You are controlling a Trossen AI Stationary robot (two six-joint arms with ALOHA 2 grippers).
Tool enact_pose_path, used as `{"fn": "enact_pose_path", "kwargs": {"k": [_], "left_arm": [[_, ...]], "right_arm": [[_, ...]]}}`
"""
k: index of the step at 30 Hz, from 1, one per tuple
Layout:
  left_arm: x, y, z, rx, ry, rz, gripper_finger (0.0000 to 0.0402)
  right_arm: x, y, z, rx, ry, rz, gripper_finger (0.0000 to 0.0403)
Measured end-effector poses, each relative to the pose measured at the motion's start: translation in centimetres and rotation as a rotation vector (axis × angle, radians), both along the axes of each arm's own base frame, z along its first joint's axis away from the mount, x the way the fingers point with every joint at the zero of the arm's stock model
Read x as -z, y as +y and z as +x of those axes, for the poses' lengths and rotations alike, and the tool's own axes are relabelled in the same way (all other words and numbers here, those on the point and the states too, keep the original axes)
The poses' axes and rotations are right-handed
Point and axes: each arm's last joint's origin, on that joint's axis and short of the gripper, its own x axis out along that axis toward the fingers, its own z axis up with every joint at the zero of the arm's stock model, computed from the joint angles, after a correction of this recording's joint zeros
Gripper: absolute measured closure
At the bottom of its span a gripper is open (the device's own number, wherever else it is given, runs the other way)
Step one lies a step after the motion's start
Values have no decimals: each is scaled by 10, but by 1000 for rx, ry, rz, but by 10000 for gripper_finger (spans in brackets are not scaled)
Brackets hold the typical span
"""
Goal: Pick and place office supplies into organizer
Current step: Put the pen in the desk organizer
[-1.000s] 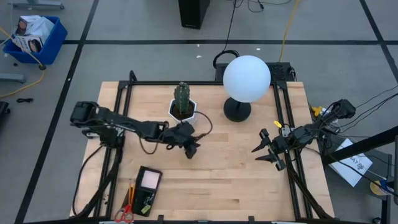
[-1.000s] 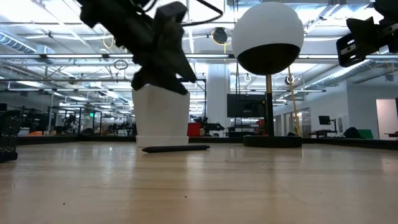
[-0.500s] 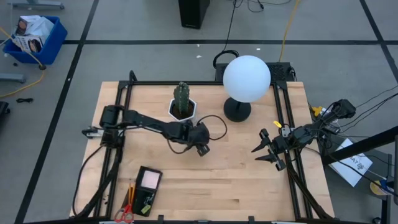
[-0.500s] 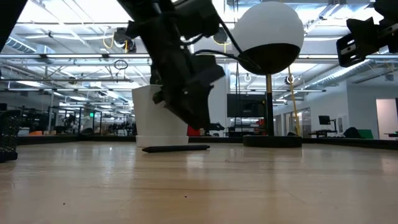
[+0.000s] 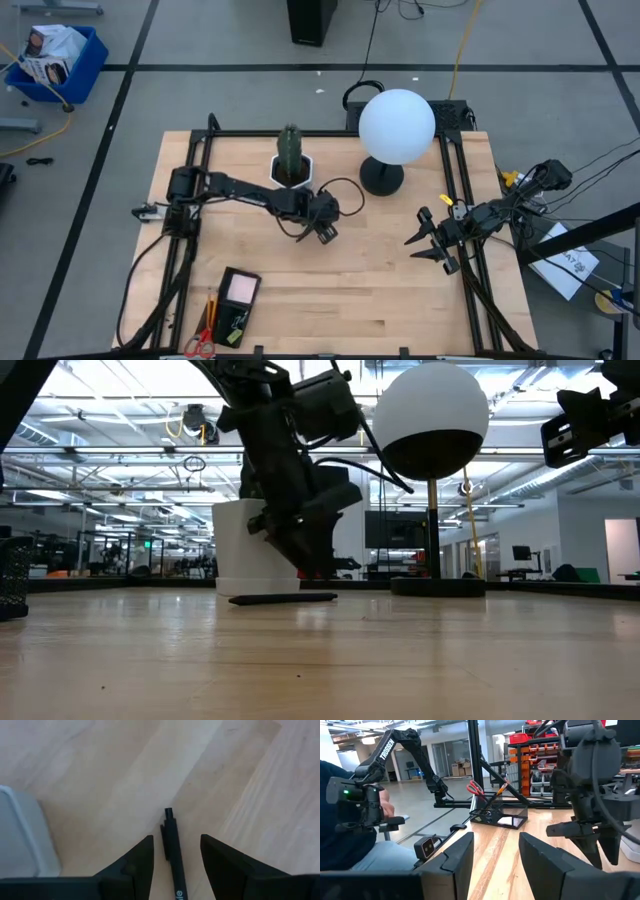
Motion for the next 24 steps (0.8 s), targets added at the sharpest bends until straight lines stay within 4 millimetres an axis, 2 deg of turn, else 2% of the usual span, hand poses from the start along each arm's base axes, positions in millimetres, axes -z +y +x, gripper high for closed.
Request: {"fn": "enact_pose_path", "kwargs": {"k": [5, 10, 14, 17, 22, 24], "left_arm": [[16, 1, 2, -9, 15, -68, 236], [37, -4, 6, -1, 51, -59, 236], [41, -8, 6, 3, 69, -50, 244], [41, -14, 5, 24, 72, -51, 277], [41, -27, 5, 86, 80, -26, 364], [41, -31, 6, 122, 69, -36, 372]], "right_arm": [[0, 0, 0, 0, 0, 0, 250], [0, 0, 0, 0, 1, 0, 250], [0, 0, 0, 0, 0, 0, 250], [0, 0, 0, 0, 0, 0, 250], [0, 0, 0, 0, 0, 0, 250], [0, 0, 0, 0, 0, 0, 250]]}}
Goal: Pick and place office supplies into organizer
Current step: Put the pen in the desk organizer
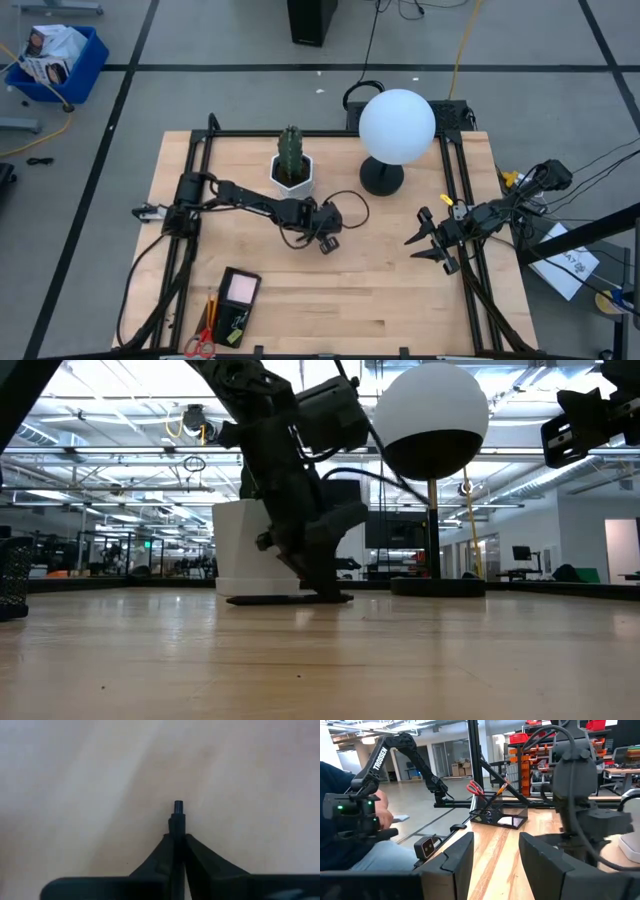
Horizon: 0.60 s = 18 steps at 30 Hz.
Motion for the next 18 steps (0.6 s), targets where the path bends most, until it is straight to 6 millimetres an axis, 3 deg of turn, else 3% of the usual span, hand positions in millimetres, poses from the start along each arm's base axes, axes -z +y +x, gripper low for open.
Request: {"fn": "enact_pose_path", "kwargs": {"k": [8, 18], "left_arm": [[-13, -30, 8, 97, -147, -94, 394], [-35, -61, -3, 168, -166, -90, 394]], "right_arm": [[0, 0, 0, 0, 0, 0, 250], [0, 0, 0, 0, -1, 1, 250]]}}
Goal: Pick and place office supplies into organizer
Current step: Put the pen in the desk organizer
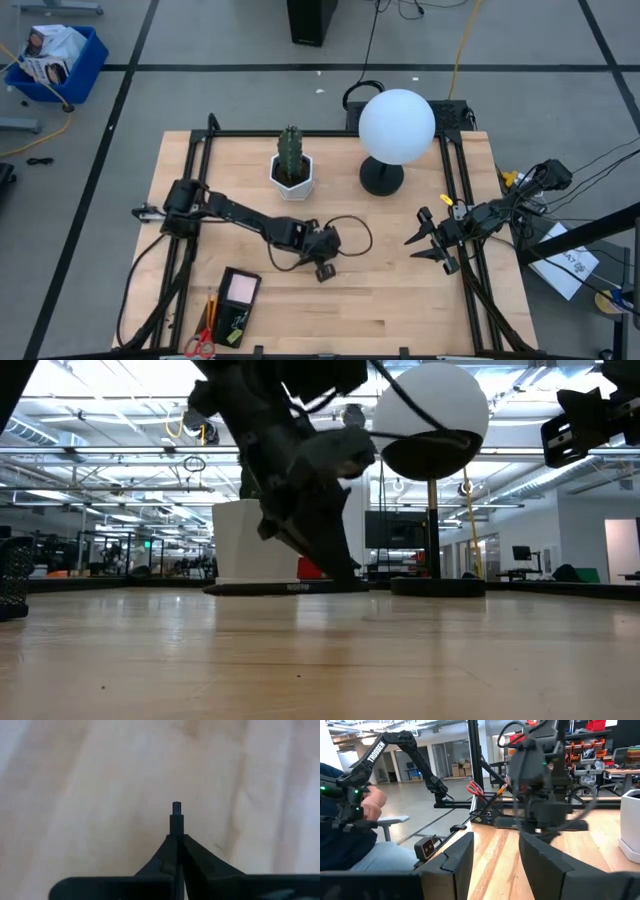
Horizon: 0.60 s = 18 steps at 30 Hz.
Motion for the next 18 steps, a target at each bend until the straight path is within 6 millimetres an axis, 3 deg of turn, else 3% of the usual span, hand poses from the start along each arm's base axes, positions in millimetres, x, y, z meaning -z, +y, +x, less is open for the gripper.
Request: {"fn": "enact_pose_path", "kwargs": {"k": [9, 18], "left_arm": [[-11, -39, -13, 114, -18, 36, 394], [-64, -84, -43, 81, -215, 153, 394]], "right_arm": [[0, 0, 0, 0, 1, -1, 250], [0, 0, 0, 0, 4, -2, 250]]}}
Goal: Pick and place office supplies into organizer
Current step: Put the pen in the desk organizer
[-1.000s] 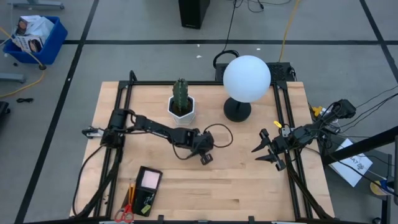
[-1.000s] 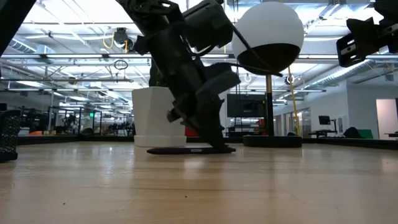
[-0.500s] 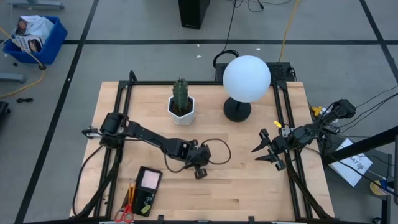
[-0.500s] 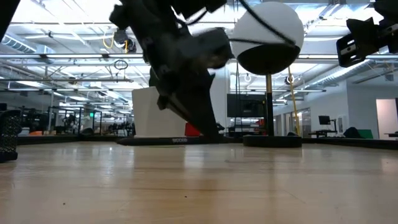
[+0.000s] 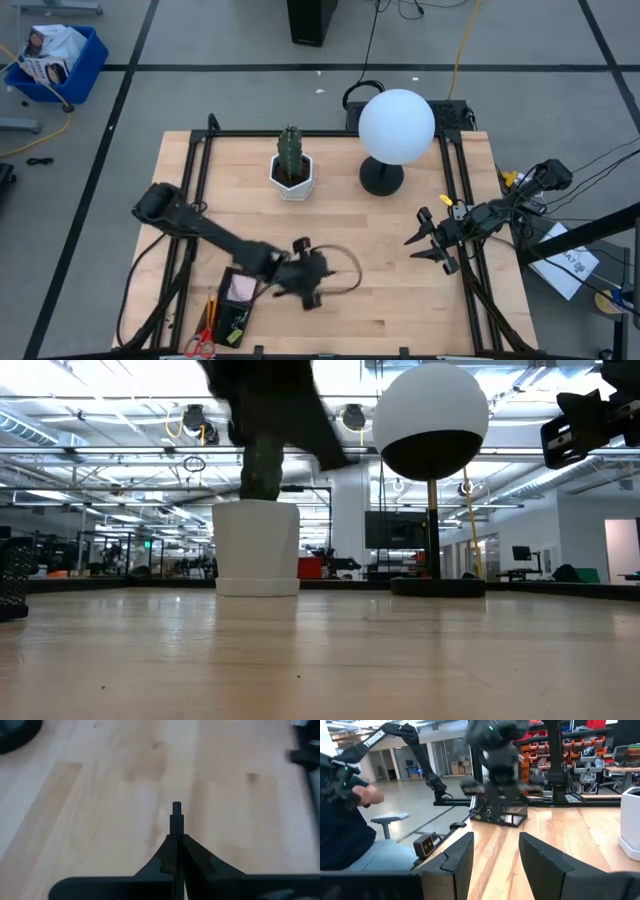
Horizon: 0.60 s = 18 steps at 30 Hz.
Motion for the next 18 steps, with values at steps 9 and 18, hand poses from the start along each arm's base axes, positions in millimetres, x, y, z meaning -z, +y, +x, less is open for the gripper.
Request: {"fn": "enact_pose_path", "kwargs": {"k": [9, 18], "left_arm": [[-78, -42, -74, -8, -247, 96, 394], [-107, -81, -159, -80, -440, 198, 392]], "right_arm": [[1, 0, 1, 0, 11, -6, 250], [1, 0, 1, 0, 11, -6, 250]]}}
